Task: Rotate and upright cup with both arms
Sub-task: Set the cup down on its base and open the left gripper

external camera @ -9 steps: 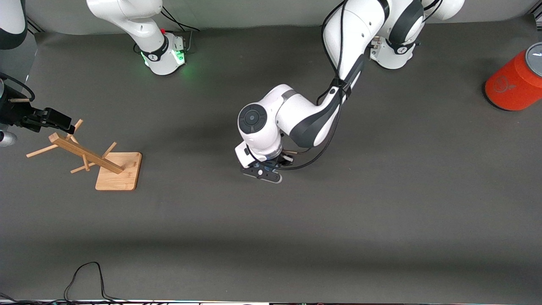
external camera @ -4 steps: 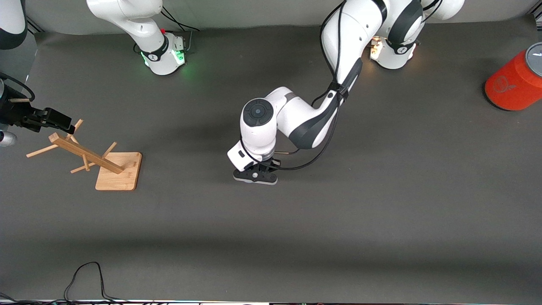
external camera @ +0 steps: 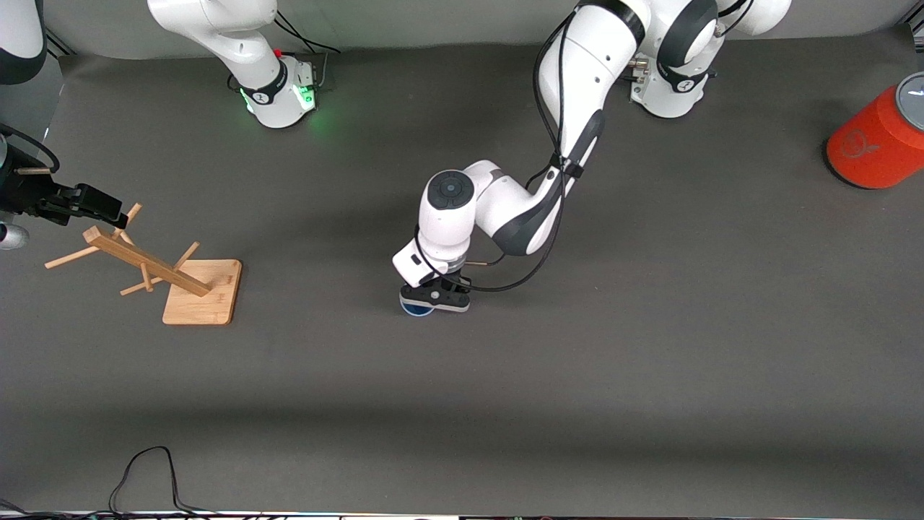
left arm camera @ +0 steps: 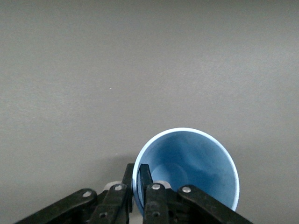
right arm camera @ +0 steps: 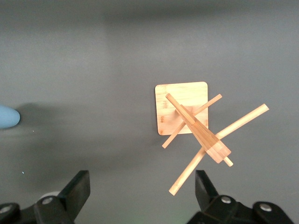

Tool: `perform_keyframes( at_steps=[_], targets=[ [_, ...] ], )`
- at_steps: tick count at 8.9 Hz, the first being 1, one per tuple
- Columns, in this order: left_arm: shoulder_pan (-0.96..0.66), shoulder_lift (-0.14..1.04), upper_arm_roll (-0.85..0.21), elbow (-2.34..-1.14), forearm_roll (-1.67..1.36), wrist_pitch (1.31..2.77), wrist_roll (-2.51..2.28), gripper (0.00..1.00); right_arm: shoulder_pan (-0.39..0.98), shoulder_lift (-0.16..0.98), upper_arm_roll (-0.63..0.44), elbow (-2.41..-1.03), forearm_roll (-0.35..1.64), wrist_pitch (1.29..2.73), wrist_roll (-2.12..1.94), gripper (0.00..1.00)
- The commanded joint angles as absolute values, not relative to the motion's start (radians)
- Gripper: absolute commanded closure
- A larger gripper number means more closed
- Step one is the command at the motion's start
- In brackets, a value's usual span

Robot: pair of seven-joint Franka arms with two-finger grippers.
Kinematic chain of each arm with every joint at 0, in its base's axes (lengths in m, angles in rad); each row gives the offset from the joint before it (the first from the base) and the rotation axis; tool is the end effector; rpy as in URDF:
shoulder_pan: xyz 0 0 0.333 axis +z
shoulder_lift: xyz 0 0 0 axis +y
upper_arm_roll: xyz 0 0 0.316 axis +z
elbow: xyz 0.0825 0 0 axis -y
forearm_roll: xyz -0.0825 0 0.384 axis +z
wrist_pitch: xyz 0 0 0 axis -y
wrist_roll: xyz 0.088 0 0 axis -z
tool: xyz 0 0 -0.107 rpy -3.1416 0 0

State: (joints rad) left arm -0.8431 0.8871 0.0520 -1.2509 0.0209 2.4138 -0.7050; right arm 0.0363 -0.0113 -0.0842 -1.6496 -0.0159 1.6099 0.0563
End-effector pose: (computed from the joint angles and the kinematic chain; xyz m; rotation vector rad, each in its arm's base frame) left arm 0.5395 -0.5622 0.2535 2.9657 -0.1849 0.3576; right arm 0.5518 -0.0283 0.5969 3.1221 -0.1614 -0.0444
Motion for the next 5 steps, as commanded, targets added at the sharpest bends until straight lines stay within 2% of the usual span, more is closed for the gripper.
perform_keyframes(
  at_steps=[1, 5],
  targets=[
    [-0.862, 0.766, 0.072, -1.432, 0.064, 2.472, -0.723, 1.00, 0.044, -0.008, -0.094, -1.644, -0.009, 1.620, 0.051, 0.00],
    [-0.893, 0.747, 0.075, -1.518, 0.074, 2.545, -0.729, 1.00, 0.044, -0.008, -0.094, -1.644, -0.009, 1.620, 0.051, 0.00]
  ],
)
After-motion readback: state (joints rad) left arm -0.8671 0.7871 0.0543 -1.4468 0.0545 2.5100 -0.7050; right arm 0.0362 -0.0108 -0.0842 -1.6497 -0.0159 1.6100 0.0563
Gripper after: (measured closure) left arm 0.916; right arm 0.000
